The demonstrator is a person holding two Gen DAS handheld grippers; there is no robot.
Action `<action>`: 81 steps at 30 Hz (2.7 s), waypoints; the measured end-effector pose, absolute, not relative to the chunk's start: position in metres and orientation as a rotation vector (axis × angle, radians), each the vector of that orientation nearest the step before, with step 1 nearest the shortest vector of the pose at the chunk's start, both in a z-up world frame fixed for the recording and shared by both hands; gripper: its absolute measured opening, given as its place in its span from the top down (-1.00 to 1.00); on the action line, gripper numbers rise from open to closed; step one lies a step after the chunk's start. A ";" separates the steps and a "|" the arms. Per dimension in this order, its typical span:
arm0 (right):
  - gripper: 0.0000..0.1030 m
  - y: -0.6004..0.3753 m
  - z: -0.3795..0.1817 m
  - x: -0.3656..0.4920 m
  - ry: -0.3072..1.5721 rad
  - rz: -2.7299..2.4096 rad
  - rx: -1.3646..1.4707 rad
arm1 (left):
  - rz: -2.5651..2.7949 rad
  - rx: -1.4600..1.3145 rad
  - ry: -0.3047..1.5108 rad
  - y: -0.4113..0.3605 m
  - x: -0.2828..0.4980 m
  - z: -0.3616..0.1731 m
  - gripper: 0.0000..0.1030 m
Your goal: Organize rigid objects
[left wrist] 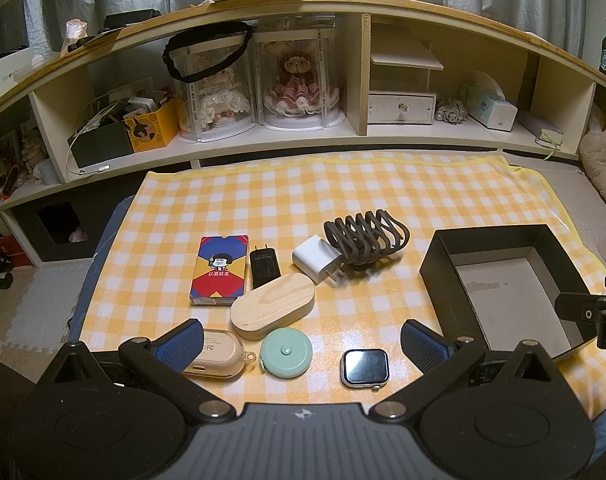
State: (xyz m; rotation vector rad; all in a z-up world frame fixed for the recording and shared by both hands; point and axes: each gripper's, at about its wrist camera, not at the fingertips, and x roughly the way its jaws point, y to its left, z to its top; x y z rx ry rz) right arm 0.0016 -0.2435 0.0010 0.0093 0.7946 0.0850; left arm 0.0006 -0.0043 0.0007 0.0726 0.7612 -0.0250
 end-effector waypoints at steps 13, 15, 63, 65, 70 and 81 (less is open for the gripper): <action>-0.64 -0.257 0.019 0.006 0.757 0.056 0.011 | -0.019 0.071 0.753 -0.006 0.000 -0.003 -1.00; -0.70 -0.265 0.025 0.009 0.744 0.042 0.015 | -0.017 0.071 0.751 -0.005 -0.001 -0.002 -1.00; 0.86 -0.346 -0.072 0.123 1.133 -0.129 0.139 | -0.003 0.003 0.592 0.028 0.018 0.028 -1.00; 0.86 -0.346 -0.070 0.121 1.133 -0.128 0.142 | 0.014 -0.018 0.560 0.034 0.025 0.032 -1.00; 0.85 -0.347 -0.069 0.121 1.132 -0.126 0.134 | 0.054 -0.073 0.717 0.040 0.061 0.018 -1.00; 0.86 -0.349 -0.069 0.120 1.124 -0.119 0.140 | 0.216 -0.326 1.029 0.051 0.116 -0.050 -1.00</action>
